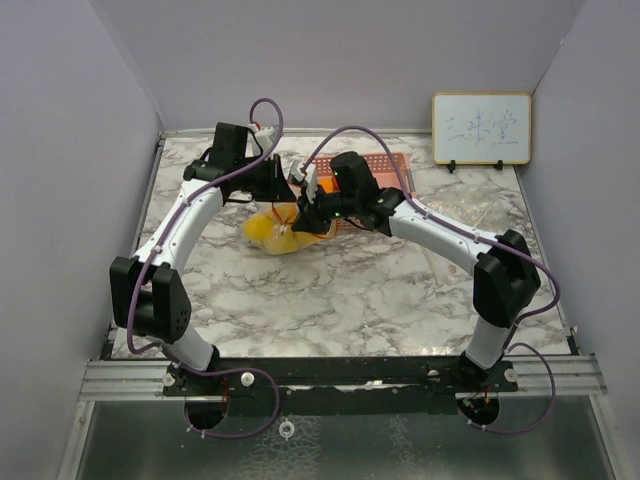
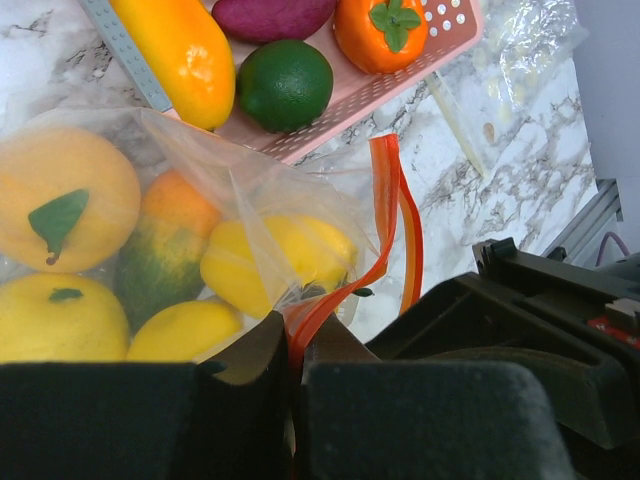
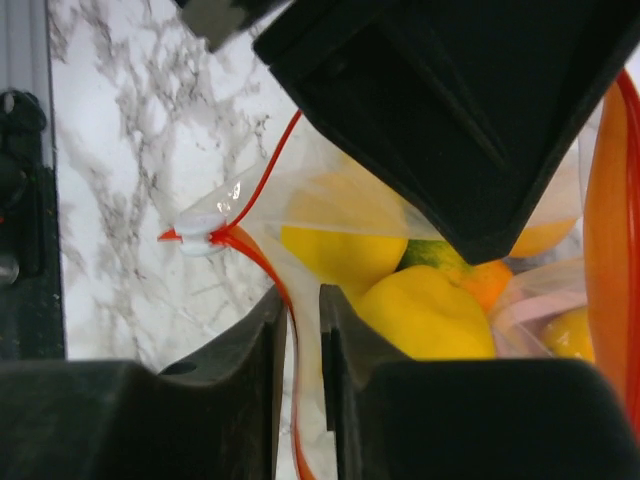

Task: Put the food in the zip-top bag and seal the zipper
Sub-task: Zip the zipper food storage bag at the center of the board.

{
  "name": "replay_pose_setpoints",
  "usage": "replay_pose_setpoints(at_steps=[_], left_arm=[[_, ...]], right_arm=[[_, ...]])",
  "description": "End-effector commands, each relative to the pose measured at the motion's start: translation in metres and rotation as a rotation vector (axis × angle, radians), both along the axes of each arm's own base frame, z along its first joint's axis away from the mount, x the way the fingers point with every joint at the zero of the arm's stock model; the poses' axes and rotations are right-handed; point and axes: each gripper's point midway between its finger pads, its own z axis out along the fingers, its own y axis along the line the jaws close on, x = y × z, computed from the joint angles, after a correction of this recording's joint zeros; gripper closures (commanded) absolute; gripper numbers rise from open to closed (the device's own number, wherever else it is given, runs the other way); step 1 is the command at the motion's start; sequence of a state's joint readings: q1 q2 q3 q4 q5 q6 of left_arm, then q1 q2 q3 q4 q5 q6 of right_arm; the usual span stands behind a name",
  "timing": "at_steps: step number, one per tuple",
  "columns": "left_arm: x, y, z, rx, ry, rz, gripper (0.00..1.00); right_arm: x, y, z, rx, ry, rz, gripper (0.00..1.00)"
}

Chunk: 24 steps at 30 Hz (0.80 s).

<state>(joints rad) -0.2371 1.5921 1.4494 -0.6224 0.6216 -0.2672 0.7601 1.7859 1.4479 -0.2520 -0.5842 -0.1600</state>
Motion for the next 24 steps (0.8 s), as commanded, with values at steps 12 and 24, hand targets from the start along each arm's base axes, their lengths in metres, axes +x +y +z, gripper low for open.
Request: replay_pose_setpoints(at_steps=[12,24], left_arm=[[0.059,0.099,0.059,-0.015,-0.206,0.316,0.36],[-0.001,0.087,0.104,-0.166,-0.416,0.087,0.01]], right_arm=[[-0.009,0.002,0.026,0.03,0.164,-0.093,0.98],[0.036,0.033,0.058,0.122,0.213,-0.198,0.98]])
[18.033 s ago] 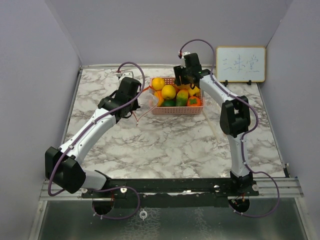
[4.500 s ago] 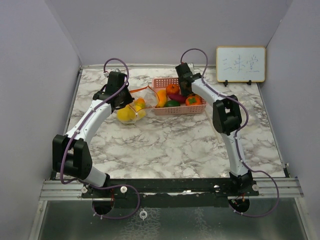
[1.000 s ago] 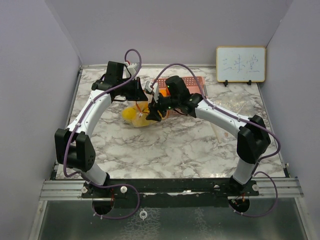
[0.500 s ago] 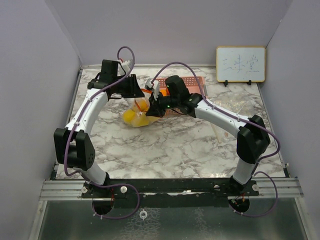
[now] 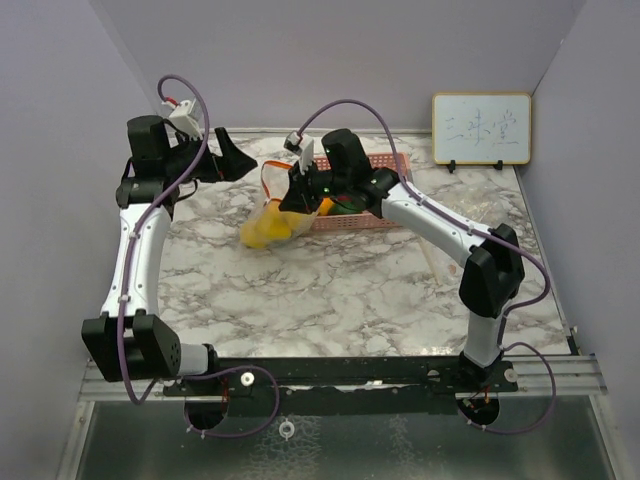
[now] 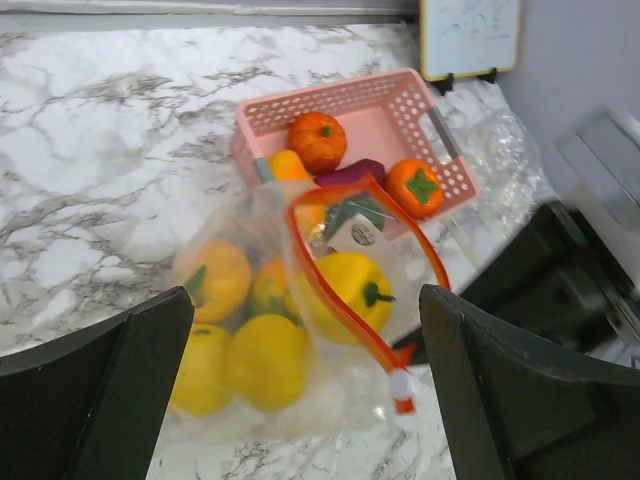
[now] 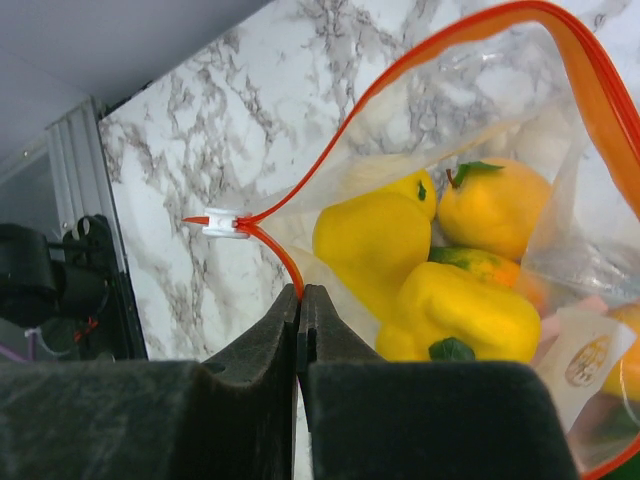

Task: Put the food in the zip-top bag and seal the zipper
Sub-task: Zip the zipper food storage bag at the center of the board.

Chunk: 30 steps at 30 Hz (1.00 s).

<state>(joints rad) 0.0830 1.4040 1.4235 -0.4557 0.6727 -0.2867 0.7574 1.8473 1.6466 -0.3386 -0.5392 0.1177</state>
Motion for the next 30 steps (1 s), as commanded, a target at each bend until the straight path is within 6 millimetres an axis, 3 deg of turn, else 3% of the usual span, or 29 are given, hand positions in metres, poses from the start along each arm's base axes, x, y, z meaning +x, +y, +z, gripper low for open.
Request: replay_pose_setpoints(at_steps=[1,5,9,15,27,30], left_arm=[[-0.044,-0.032,0.016,-0.058,-0.134,-0.238,0.01],[-0.071,-0.037,0.009,-0.003,-0.18,-0.332,0.09],[-0.081,-0.034,-0.013,0.071,-0.192,-0.354,0.18],[-0.068,-0.024,-0.047,0.183,-0.2,-0.248,0.22],[-0.049,-0.03,-0.045,0.218,-0.361,-0.117,0.24],[-0.046,-0.029,-0.044,0.245,-0.402,-0.103,0.3]], right_arm=[[0.024,0.019,0.019,0.057,0.018,-0.053,0.98],[0.034,0.02,0.019,0.046,0.005,-0.093,0.98],[0.03,0.02,0.017,0.042,0.009,-0.066,0.98],[0.026,0.019,0.018,0.044,0.016,-0.05,0.98],[0.012,0.021,0.031,0.075,0.041,0.01,0.98],[0.009,0.021,0.033,0.081,0.046,0.023,0.98]])
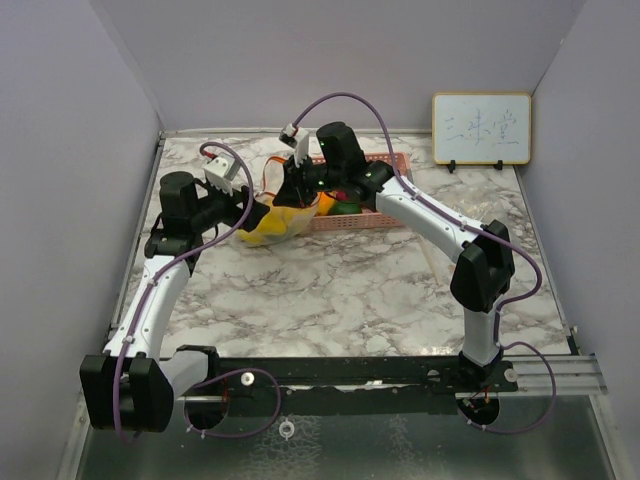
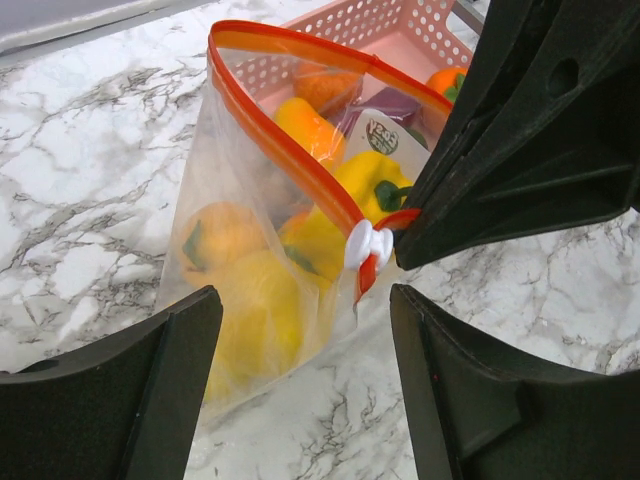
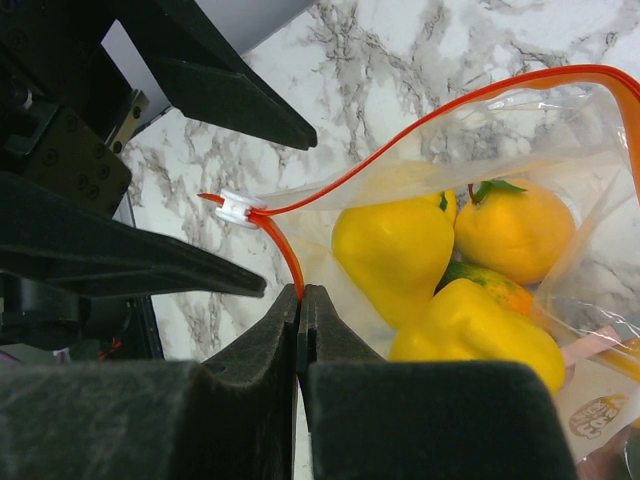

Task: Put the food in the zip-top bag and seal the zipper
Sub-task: Zip the zipper food storage bag at the center of the board.

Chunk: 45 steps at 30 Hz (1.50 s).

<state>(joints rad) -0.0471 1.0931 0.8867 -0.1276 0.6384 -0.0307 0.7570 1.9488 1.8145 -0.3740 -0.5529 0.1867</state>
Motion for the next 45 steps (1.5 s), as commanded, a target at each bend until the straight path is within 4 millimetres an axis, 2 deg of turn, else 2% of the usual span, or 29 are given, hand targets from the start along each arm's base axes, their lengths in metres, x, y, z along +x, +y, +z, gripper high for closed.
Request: replay_pose_setpoints(at_steps=[1,4,6,7,8,9,11,16,18,21,24,25,28,30,35,39,42,45], left_arm=[[0.016,0.006,0.028,0.02,-0.173,0.064,0.35],[0.018,0.003,0.029,0.012,-0.176,0.051,0.52],[0.019,0.002,0.026,0.004,-0.167,0.05,0.61],[0.019,0.002,0.026,0.005,-0.166,0.049,0.73],[0.018,0.002,0.027,0.01,-0.169,0.046,0.9],[0.018,0.003,0.027,0.021,-0.174,0.045,1.0],[0.018,0.004,0.028,0.027,-0.175,0.046,1.0],[0.014,-0.009,0.03,0.019,-0.185,-0.051,1.0],[0.013,-0.012,0.028,0.02,-0.174,-0.075,1.0],[0.006,-0.012,0.018,0.049,-0.146,-0.102,1.0],[0.001,-0.011,0.005,0.075,-0.118,-0.118,1.0],[0.0,-0.011,0.003,0.078,-0.115,-0.121,1.0],[0.0,-0.013,0.007,0.068,-0.125,-0.135,1.0],[0.0,-0.014,0.011,0.062,-0.134,-0.136,1.0],[-0.002,-0.014,0.024,0.069,-0.15,-0.143,1.0],[-0.003,-0.015,0.033,0.066,-0.163,-0.148,1.0],[-0.004,-0.016,0.036,0.06,-0.171,-0.148,1.0],[-0.005,-0.016,0.038,0.053,-0.174,-0.151,1.0]], right_arm=[[-0.009,0.0,0.018,0.044,0.003,0.04,0.98],[-0.011,-0.001,0.02,0.05,0.003,0.045,0.98],[-0.011,-0.002,0.024,0.052,-0.006,0.046,0.98],[-0.01,-0.002,0.025,0.052,-0.01,0.045,0.98],[-0.01,-0.002,0.027,0.053,-0.017,0.044,0.98],[-0.01,-0.003,0.028,0.054,-0.021,0.043,0.98],[-0.009,-0.004,0.035,0.06,-0.033,0.042,0.98],[-0.003,-0.008,0.049,0.072,-0.089,0.045,0.98],[0.004,-0.012,0.052,0.049,-0.144,0.02,0.96],[0.022,-0.022,0.064,0.009,-0.295,-0.023,0.69],[0.028,-0.024,0.087,0.047,-0.454,0.011,0.22],[0.027,-0.023,0.092,0.068,-0.494,0.037,0.16],[0.011,-0.013,0.1,0.141,-0.608,0.184,0.15],[0.001,-0.008,0.098,0.178,-0.638,0.265,0.17],[-0.021,0.0,0.081,0.233,-0.644,0.437,0.35],[-0.023,0.005,0.071,0.254,-0.628,0.473,0.39],[-0.018,0.006,0.067,0.241,-0.636,0.458,0.44],[-0.014,0.008,0.063,0.236,-0.631,0.446,0.45]])
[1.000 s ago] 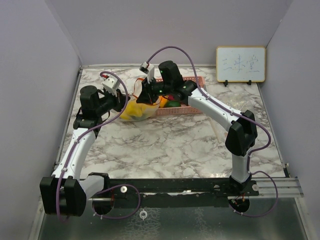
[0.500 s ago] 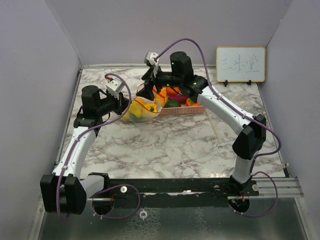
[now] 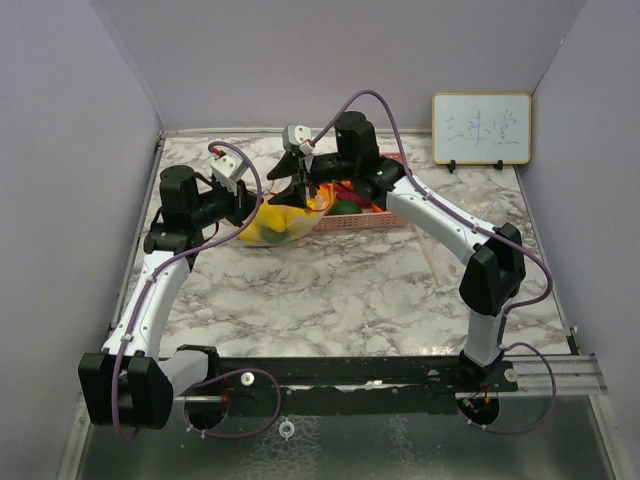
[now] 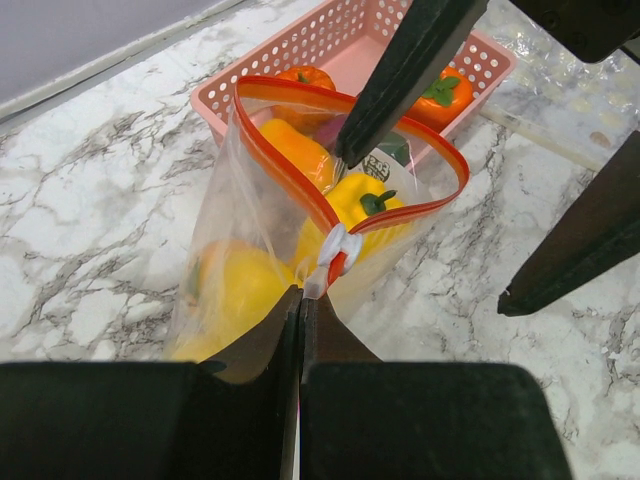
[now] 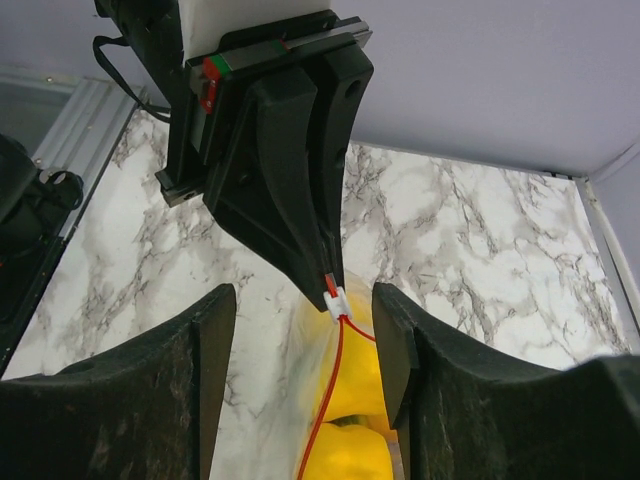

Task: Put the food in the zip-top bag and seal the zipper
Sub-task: Zip the zipper food storage bag at the center of the board.

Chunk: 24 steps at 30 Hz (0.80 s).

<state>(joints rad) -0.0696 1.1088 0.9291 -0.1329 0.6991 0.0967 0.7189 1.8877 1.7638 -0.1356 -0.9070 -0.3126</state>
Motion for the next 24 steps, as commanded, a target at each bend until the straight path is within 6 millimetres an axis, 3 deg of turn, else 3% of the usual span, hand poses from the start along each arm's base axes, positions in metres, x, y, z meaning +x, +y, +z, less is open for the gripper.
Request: replay_pose_setpoints(at_steps=[1,3,7,19,21,24], left_arm=[[-0.005,-0.005,0.025,-0.019,-0.069,-0.041,1.0],[-0.005,-0.006,0.025,-0.024,-0.067,-0.045,1.0],[-0.004,-0.005,0.024,-0.023,-0.066,-0.04,1.0],[-0.004,-0.005,0.024,-0.028,-0.062,-0.035,1.0],[-0.004,-0.005,0.025,-0.028,-0.066,-0.036,1.0],[-0.004,-0.006,0.026,-0.032,-0.066,-0.036,1.0]], right_arm=[[0.001,0.007,-0.003,0.027,-0.029,0.033,0.45],[0.002,0.009,-0.005,0.03,-0.019,0.037,0.47],[0.004,0.013,-0.013,0.027,-0.001,0.044,0.62],[0.013,0.017,-0.036,0.002,0.045,0.016,0.61],[0.014,0.018,-0.039,-0.002,0.051,0.009,0.66],[0.018,0.018,-0.041,-0.005,0.055,-0.01,0.84]])
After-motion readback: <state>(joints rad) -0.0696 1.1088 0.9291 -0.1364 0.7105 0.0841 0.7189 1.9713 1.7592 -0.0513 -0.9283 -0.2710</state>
